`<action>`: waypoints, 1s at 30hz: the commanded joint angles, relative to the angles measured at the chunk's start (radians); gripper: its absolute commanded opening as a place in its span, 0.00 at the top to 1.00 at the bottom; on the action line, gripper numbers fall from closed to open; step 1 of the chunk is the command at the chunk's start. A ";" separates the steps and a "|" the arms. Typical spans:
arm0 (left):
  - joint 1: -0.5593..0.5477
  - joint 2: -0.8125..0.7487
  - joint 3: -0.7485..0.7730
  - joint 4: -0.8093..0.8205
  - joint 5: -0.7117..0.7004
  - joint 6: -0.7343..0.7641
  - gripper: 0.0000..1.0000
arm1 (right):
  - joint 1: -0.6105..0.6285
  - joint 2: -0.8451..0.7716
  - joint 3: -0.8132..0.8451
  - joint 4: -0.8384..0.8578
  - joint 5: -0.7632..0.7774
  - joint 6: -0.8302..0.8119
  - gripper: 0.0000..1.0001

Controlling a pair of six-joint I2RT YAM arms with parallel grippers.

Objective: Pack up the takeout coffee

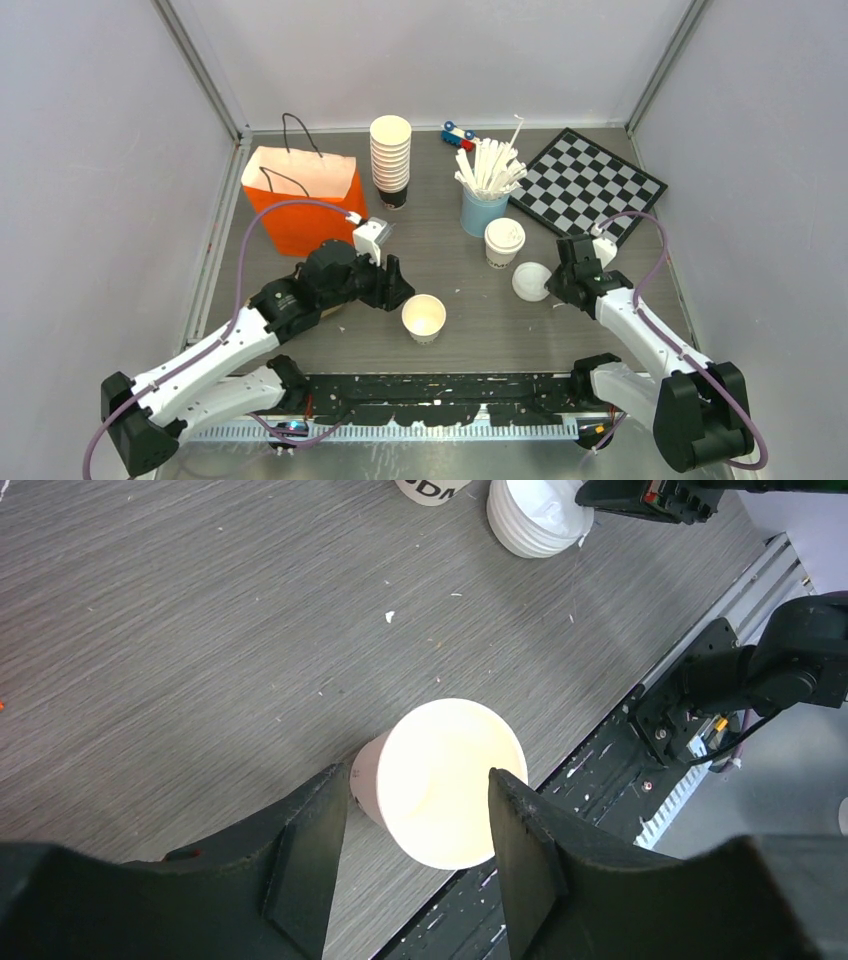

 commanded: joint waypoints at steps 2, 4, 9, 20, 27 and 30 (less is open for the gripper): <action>-0.003 -0.033 0.062 -0.056 -0.011 0.017 0.45 | -0.002 -0.027 0.022 0.020 -0.011 -0.006 0.99; -0.003 -0.041 0.074 -0.070 -0.011 0.028 0.43 | -0.003 -0.045 0.045 -0.017 -0.011 -0.015 0.99; -0.003 -0.041 0.118 -0.111 0.037 0.099 0.22 | -0.003 -0.114 0.113 -0.126 0.000 -0.032 1.00; -0.003 -0.098 0.202 -0.143 0.110 0.384 0.02 | 0.006 -0.303 0.244 -0.407 -0.184 -0.039 1.00; -0.004 -0.031 0.240 -0.110 0.375 0.705 0.31 | 0.041 -0.435 0.249 -0.465 -0.482 0.002 1.00; -0.030 0.024 0.282 -0.113 0.431 0.834 0.39 | 0.070 -0.446 0.256 -0.451 -0.532 0.007 0.99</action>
